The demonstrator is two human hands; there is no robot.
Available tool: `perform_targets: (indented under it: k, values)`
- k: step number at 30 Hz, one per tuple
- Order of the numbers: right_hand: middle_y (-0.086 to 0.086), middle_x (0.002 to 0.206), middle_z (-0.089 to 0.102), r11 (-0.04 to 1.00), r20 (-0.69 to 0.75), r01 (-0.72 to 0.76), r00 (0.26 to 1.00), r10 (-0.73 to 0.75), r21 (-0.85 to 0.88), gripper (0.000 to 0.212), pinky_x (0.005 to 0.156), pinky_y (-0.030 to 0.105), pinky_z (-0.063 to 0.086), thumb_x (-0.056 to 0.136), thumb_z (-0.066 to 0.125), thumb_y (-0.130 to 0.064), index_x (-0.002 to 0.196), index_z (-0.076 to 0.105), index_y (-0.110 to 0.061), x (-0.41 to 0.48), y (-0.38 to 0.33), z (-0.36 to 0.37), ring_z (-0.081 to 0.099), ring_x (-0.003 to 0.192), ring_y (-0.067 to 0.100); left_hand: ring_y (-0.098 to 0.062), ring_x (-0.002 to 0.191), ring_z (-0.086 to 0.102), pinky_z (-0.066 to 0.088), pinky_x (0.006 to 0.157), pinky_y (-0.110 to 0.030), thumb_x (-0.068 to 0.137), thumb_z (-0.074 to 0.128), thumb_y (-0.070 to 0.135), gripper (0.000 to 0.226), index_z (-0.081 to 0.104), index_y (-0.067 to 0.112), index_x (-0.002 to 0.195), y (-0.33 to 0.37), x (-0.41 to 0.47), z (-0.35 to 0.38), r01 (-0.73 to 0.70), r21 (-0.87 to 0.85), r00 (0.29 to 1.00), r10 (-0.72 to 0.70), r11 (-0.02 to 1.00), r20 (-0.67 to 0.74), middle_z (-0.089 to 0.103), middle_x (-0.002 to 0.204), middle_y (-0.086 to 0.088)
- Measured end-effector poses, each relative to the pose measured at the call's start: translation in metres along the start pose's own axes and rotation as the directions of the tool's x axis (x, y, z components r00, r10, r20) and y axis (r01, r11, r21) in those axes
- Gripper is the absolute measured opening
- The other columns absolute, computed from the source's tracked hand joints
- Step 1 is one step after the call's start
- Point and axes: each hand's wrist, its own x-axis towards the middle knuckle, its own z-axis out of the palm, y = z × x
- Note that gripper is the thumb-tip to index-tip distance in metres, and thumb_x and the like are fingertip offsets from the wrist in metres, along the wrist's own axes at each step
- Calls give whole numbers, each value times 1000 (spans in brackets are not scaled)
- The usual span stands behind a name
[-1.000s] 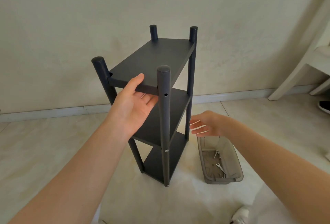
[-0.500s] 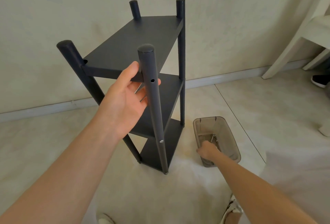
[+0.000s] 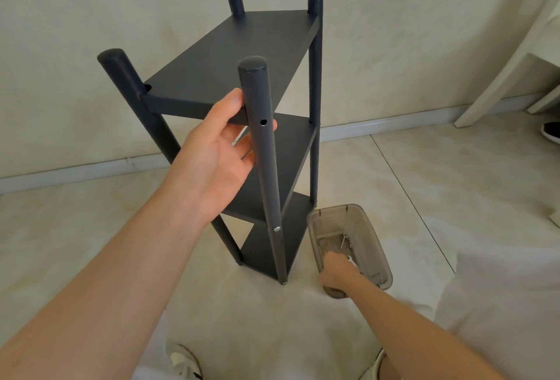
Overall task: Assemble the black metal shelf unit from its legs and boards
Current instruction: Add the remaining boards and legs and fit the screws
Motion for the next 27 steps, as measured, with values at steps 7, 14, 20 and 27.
perform_targets:
  k: [7, 14, 20, 27]
  values:
    - [5, 79, 58, 988, 143, 133, 982, -121, -78, 13, 53, 24, 43, 82, 63, -17, 87, 56, -7, -10, -15, 27, 58, 69, 22, -18, 96, 75, 61, 76, -32, 97, 59, 33, 18, 65, 20, 109, 1, -5, 3, 8, -2, 1000, -8, 1000, -18, 78, 95, 5]
    - [0, 68, 51, 995, 198, 102, 975, -103, 15, 30, 58, 24, 44, 78, 71, -24, 70, 44, -16, -4, -6, 39, 58, 71, 24, -17, 96, 75, 61, 76, -31, 97, 59, 34, 19, 65, 20, 109, 2, -7, 5, 14, -10, 999, -15, 1000, -29, 78, 95, 5]
    - [9, 87, 69, 932, 62, -61, 997, 42, 357, 37, 78, 32, 56, 104, 42, -34, 102, 62, -2, 29, 8, 29, 67, 70, 20, -18, 97, 75, 61, 76, -30, 87, 65, 34, 23, 67, 18, 103, 0, -7, 4, -6, -28, 999, 5, 1000, -38, 78, 93, 3]
    - [7, 102, 61, 949, -82, -29, 995, 57, 315, 16, 79, 26, 47, 102, 45, -15, 107, 60, -11, 65, 8, 32, 56, 87, 17, -21, 101, 74, 61, 75, -31, 76, 71, 34, 23, 81, 20, 90, -4, -6, 0, -39, -34, 997, 36, 999, -66, 77, 99, 1]
